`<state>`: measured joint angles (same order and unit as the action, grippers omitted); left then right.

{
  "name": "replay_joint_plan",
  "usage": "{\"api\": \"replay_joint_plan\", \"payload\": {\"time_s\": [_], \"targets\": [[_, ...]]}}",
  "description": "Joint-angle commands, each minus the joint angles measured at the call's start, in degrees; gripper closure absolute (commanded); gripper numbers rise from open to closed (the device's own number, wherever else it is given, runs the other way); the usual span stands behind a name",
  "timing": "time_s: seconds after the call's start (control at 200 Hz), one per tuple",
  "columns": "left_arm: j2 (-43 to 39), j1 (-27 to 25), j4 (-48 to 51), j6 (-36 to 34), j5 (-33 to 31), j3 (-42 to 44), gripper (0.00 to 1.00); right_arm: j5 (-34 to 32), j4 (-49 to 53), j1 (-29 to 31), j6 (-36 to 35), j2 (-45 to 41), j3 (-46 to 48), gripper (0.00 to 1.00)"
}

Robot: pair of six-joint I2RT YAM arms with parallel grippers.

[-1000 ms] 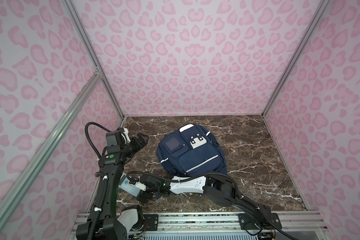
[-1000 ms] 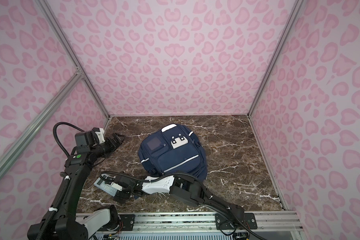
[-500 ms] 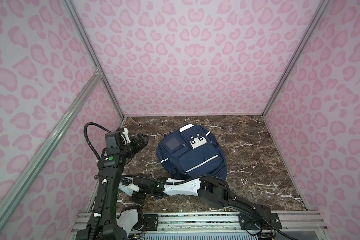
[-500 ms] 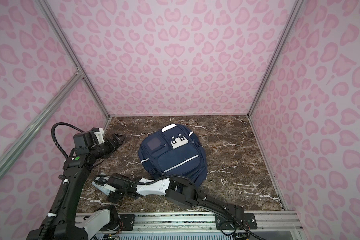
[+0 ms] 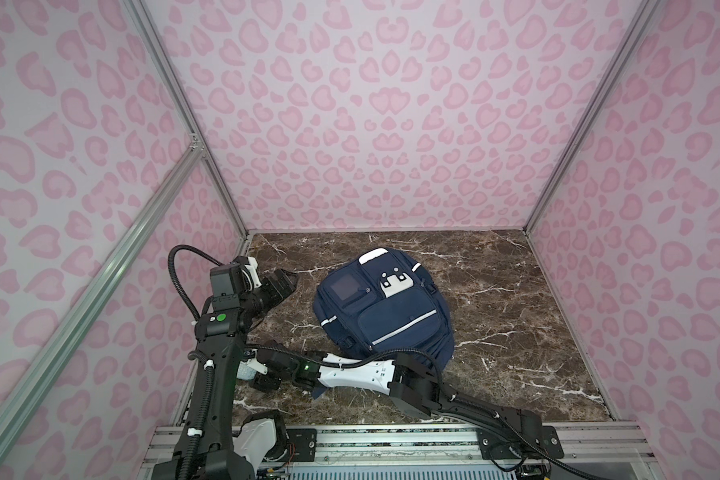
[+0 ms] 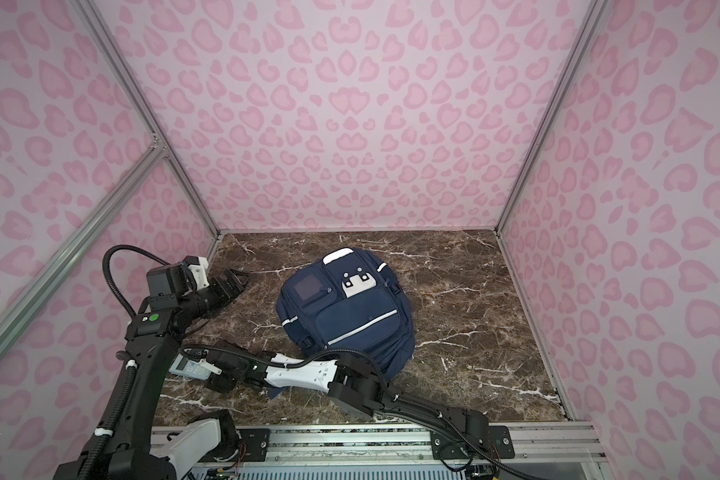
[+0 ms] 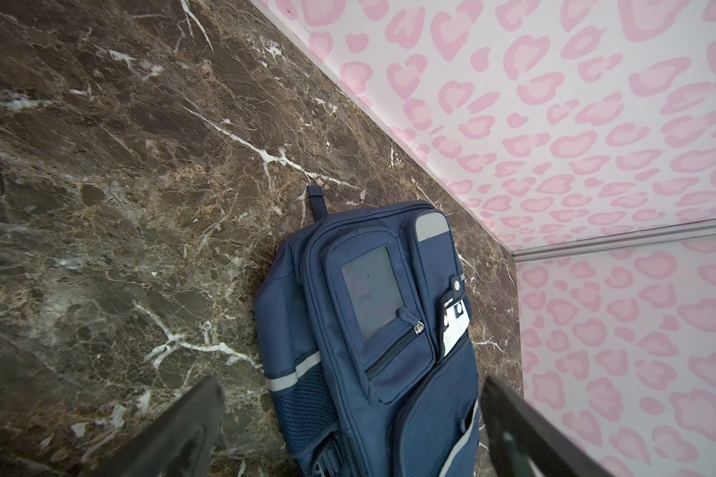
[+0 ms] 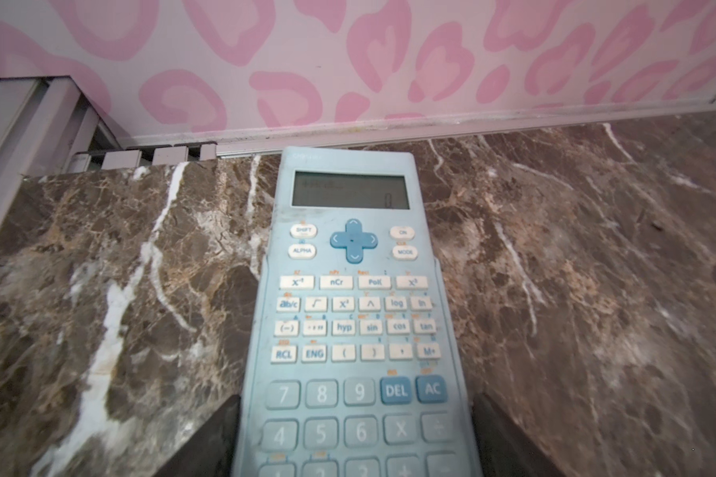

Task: Pack the student bag
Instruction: 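Lower the right gripper onto the light-blue calculator beside the backpack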

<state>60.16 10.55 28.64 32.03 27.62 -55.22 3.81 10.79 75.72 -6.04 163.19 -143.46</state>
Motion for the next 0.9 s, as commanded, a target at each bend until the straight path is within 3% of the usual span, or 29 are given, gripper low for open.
{"api": "replay_joint_plan", "payload": {"time_s": [0.0,0.16,0.305,0.625,0.72,0.895], "targets": [[-0.1,0.1,0.1,-0.7,-0.1,0.2,0.01,4.0,5.6,-0.1,-2.0,1.1,0.9,0.25],[-0.2,0.1,0.5,-1.0,-0.3,0.1,0.01,6.2,7.2,-1.0,-2.9,-0.3,1.8,0.30],[-0.5,0.1,1.0,-1.3,-0.7,0.4,0.01,3.7,10.3,-1.4,-3.4,-4.7,6.9,0.26],[-0.6,0.2,4.9,-3.0,-2.7,-1.1,0.01,-3.5,1.7,-2.2,-4.7,-21.3,37.3,0.29],[-1.0,0.2,6.8,-4.2,-5.1,-1.3,0.01,-6.0,0.5,-2.7,-3.5,-26.7,45.7,0.30],[-1.2,0.2,6.9,-4.8,-3.5,0.4,0.01,-8.0,-2.2,-3.2,0.0,-37.0,62.6,0.28]]}}
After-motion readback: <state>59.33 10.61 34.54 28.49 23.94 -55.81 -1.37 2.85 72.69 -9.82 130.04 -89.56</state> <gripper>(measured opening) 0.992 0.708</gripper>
